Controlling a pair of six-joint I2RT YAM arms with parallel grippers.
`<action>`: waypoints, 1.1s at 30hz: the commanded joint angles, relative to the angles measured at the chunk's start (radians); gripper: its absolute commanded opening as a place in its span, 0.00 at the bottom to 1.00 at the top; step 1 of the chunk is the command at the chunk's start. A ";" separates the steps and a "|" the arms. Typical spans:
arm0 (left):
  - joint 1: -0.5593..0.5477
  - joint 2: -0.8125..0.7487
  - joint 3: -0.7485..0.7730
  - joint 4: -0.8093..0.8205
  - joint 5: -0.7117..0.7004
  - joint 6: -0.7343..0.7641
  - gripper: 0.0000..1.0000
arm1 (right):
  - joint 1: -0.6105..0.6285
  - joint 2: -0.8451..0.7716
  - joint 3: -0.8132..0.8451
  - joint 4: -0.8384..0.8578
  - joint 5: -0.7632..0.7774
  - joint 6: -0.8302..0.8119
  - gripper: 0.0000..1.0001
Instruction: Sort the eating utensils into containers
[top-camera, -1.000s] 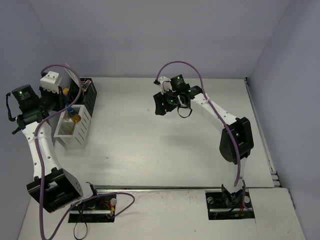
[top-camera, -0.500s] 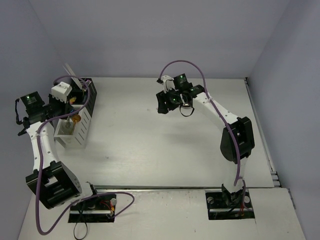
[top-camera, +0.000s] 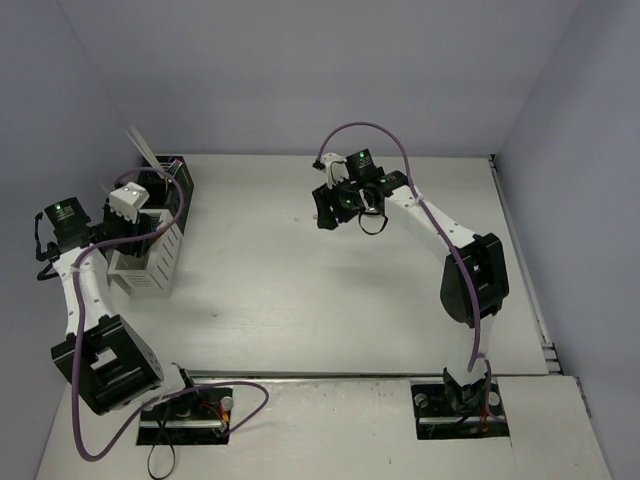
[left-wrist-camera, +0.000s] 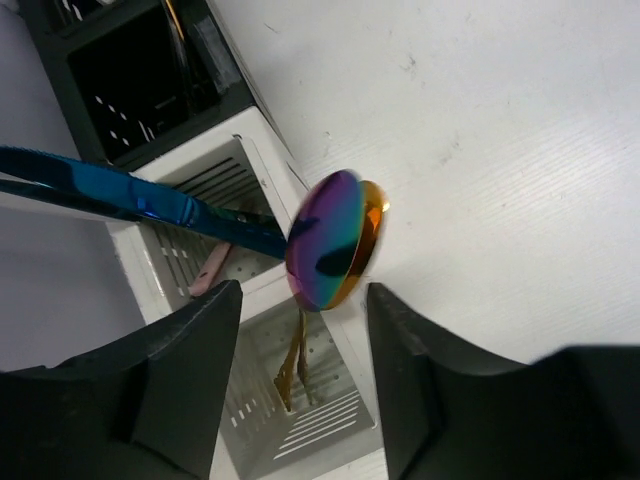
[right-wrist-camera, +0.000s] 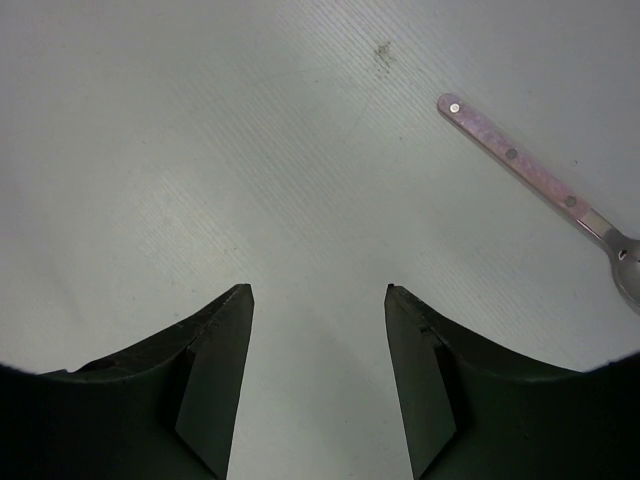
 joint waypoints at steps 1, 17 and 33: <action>0.008 -0.016 0.113 0.014 0.059 -0.030 0.52 | -0.004 -0.005 0.056 -0.036 0.111 -0.069 0.53; 0.000 -0.191 0.134 0.163 0.138 -0.359 0.59 | -0.081 0.340 0.414 -0.051 0.503 0.235 0.19; 0.000 -0.260 0.121 0.160 0.139 -0.419 0.61 | -0.090 0.624 0.627 -0.027 0.411 0.360 0.00</action>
